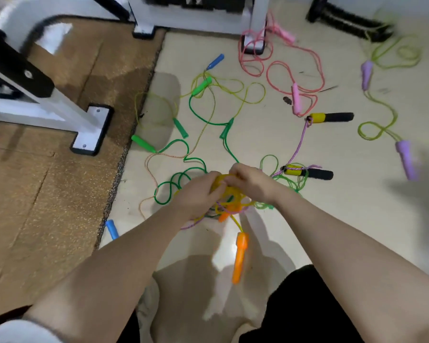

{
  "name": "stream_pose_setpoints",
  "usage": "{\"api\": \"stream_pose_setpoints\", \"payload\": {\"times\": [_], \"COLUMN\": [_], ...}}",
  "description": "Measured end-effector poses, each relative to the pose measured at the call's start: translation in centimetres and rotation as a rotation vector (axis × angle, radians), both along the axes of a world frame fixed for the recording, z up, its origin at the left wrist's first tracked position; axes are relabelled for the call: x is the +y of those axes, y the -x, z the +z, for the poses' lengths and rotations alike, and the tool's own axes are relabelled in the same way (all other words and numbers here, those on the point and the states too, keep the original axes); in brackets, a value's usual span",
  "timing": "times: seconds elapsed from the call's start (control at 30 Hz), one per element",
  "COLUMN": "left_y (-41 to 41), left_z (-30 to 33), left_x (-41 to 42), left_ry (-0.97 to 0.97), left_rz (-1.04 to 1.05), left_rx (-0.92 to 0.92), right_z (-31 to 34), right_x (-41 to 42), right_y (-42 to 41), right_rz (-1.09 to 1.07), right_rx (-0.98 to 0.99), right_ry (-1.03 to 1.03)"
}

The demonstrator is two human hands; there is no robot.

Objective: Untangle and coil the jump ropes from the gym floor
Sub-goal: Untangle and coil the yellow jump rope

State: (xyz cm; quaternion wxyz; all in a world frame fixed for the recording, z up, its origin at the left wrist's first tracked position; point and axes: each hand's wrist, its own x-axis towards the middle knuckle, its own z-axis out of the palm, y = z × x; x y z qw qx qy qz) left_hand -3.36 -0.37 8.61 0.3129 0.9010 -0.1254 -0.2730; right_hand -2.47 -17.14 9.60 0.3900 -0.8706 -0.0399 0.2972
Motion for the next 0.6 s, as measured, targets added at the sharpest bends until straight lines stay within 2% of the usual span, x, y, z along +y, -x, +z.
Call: {"api": "stream_pose_setpoints", "payload": {"times": [0.07, 0.2, 0.3, 0.43, 0.53, 0.6], "left_y": [-0.6, -1.4, -1.2, -0.2, 0.5, 1.0], "left_z": [1.4, 3.2, 3.8, 3.5, 3.0, 2.7], "left_x": [0.3, 1.7, 3.0, 4.5, 5.5, 6.0], "left_ry": [-0.090, -0.241, -0.253, -0.274, -0.351, -0.320], "left_rz": [-0.011, 0.015, 0.077, 0.201, 0.330, 0.453], "left_rx": [-0.187, -0.402, -0.568, -0.517, -0.434, -0.355], "right_z": [1.5, 3.8, 4.6, 5.1, 4.2, 3.4], "right_x": [0.1, 0.8, 1.7, 3.1, 3.2, 2.8], "right_y": [-1.0, -3.2, -5.0, -6.1, -6.1, -6.2], "right_rz": [-0.078, -0.314, -0.481, -0.755, -0.944, -1.039], "right_rx": [0.045, 0.065, 0.070, 0.151, 0.293, 0.379], "right_ry": [-0.097, -0.359, -0.545, -0.771, -0.948, -1.058]}}
